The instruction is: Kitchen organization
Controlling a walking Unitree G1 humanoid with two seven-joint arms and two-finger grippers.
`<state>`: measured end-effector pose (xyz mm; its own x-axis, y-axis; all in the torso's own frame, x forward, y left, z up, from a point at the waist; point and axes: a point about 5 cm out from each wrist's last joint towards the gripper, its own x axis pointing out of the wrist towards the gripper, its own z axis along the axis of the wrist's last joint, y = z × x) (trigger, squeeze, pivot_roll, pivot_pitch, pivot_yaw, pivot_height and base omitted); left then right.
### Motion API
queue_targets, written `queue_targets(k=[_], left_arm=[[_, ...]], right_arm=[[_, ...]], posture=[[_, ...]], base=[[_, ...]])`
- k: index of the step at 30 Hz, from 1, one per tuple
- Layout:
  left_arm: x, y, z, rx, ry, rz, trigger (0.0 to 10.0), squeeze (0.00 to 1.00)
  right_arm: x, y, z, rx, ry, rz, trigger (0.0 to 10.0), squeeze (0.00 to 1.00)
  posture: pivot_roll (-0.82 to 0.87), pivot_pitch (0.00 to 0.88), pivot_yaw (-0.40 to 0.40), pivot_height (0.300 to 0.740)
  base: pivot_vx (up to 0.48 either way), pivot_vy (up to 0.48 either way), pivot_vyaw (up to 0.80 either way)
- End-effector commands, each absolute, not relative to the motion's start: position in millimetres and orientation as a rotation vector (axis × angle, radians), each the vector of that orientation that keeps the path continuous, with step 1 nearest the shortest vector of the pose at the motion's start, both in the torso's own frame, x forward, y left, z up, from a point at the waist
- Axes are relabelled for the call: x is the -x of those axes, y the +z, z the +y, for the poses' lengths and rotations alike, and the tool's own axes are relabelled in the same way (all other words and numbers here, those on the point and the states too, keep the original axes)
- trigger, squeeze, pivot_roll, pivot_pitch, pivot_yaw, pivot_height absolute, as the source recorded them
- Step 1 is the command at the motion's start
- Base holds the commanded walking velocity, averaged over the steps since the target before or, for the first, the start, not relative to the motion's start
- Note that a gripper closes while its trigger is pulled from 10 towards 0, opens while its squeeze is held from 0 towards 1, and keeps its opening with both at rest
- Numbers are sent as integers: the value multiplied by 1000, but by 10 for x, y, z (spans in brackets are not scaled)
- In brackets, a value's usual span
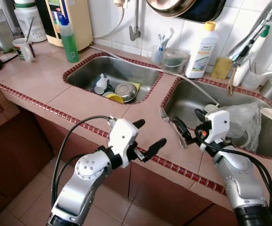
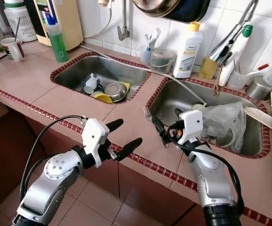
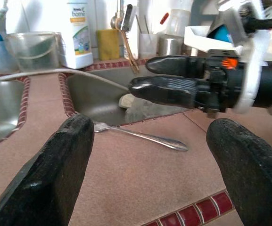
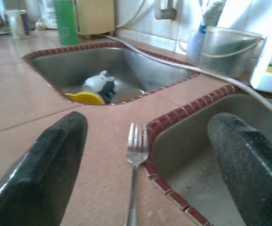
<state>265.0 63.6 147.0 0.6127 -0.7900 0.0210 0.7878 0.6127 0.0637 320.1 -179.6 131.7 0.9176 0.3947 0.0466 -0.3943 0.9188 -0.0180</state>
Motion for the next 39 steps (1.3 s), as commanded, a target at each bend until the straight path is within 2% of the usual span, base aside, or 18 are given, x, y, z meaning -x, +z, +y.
queue_targets(k=[1,12,24,39], left_arm=[[-2608,1512,615,-63,-935,-60,10000,0],[-2583,1559,692,-69,-912,-53,10000,0],[-2520,1560,694,-49,-885,-42,10000,0],[-2549,1588,659,-27,-880,-51,10000,0]], right_arm=[[-3275,1362,-1843,7,385,-59,10000,0],[-3459,1365,-1762,-38,441,-28,10000,0],[-3433,1175,-1559,-187,485,74,10000,0],[-3302,1094,-1642,-176,453,167,10000,0]], posture=[[-58,96,-22,740],[-29,150,-43,740],[-14,163,-64,740],[-42,161,-64,740]], base=[[0,0,0],[0,0,0],[0,0,0],[0,0,0]])
